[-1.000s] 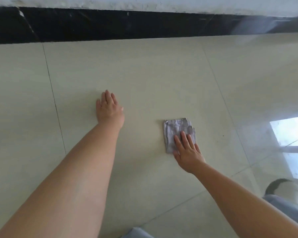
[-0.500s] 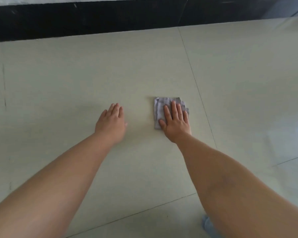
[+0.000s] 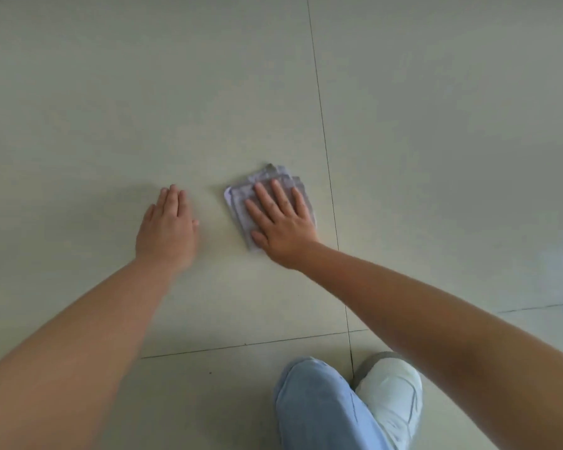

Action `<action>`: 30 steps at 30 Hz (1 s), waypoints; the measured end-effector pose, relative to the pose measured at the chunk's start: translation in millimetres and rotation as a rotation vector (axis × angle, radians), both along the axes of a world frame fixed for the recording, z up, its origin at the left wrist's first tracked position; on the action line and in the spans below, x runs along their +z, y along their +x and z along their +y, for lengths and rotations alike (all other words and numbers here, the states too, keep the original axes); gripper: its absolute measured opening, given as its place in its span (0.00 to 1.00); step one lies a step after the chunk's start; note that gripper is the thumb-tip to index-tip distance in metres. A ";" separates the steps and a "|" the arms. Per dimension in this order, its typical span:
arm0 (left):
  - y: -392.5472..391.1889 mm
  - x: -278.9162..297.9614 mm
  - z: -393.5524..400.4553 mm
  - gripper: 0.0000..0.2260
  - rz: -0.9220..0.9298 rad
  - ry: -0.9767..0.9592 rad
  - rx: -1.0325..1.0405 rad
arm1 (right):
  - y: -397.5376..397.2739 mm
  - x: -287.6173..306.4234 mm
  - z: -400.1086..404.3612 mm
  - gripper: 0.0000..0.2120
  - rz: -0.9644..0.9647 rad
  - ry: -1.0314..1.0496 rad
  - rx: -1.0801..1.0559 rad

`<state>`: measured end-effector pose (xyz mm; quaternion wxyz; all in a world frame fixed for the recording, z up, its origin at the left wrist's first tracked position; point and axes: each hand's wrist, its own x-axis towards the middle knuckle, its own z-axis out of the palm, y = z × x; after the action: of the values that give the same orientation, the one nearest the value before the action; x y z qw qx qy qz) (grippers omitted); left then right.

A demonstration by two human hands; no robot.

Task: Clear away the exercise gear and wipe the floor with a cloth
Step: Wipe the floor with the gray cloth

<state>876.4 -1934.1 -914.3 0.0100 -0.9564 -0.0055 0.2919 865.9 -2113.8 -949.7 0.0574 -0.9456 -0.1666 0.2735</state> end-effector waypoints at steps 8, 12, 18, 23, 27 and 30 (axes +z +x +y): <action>-5.8 37.9 -55.4 0.25 0.065 0.007 -0.006 | -94.3 14.6 -142.9 0.35 0.088 -0.140 -0.146; 25.8 29.3 -82.1 0.25 0.014 -0.037 -0.073 | -50.3 21.8 -209.6 0.28 0.055 -0.172 -0.639; 54.5 3.4 -75.7 0.25 -0.043 -0.033 -0.098 | 57.1 5.4 -133.3 0.26 -0.001 -0.109 -0.552; 75.1 -7.3 -46.5 0.28 -0.104 -0.053 -0.051 | 10.3 -8.1 -44.0 0.28 -0.049 0.049 -0.199; 108.6 -17.7 -32.2 0.32 -0.126 -0.079 -0.070 | -31.2 -10.1 -101.3 0.28 -0.002 -0.080 -0.085; 125.1 -28.4 -26.9 0.32 -0.145 -0.134 -0.080 | 6.0 -2.8 -162.7 0.37 -0.096 -0.146 -0.391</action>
<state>1001.5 -1961.0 -942.7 -0.0430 -0.9729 0.0515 0.2212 871.8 -2276.6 -952.5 0.0326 -0.9735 0.0379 0.2229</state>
